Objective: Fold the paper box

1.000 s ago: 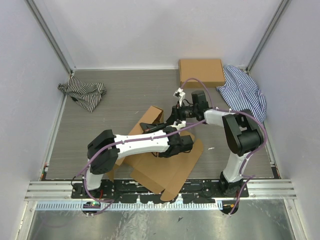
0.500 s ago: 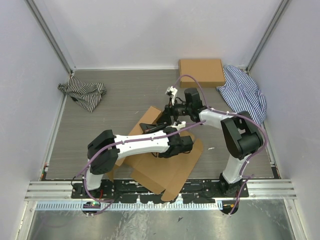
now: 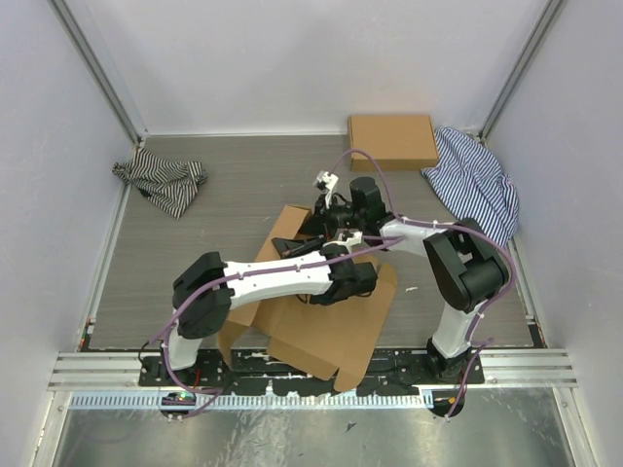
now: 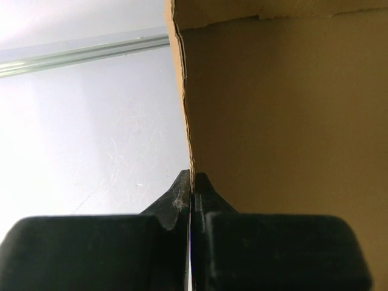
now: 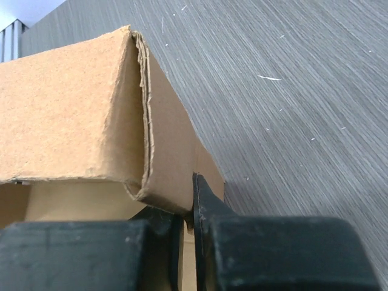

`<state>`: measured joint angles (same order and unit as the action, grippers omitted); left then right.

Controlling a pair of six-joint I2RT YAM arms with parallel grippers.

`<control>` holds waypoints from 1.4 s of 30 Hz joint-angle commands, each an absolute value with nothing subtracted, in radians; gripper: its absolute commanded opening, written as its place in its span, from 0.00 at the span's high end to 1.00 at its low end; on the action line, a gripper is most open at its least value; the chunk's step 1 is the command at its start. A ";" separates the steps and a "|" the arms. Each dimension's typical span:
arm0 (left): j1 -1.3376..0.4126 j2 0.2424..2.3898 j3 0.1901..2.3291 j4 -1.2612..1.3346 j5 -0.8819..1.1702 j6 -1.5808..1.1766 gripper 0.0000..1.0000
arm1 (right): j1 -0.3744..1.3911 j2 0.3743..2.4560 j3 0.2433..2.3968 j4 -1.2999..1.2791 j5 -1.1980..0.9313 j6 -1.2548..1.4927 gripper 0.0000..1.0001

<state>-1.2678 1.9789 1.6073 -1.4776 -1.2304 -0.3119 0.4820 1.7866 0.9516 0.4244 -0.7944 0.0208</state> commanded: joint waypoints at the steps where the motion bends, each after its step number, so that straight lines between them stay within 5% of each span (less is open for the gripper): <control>1: -1.298 2.006 1.700 -1.589 -1.134 -0.450 0.87 | 0.487 1.739 0.912 0.493 -0.638 0.103 0.94; 9: -1.350 1.960 1.826 -1.667 -1.057 -0.575 0.56 | 0.492 1.671 0.894 0.453 -0.486 0.134 0.97; 21: -1.409 1.616 1.891 -1.695 -1.085 -0.752 0.57 | 0.492 1.597 0.903 0.381 -0.400 0.140 0.99; 28: -1.174 1.327 1.608 -1.225 -0.874 -0.511 0.61 | 0.493 1.569 0.885 0.353 -0.407 0.140 0.99; 42: -1.017 1.464 1.594 -1.019 -0.762 -0.356 0.66 | 0.493 1.487 0.909 0.152 -0.404 0.124 0.98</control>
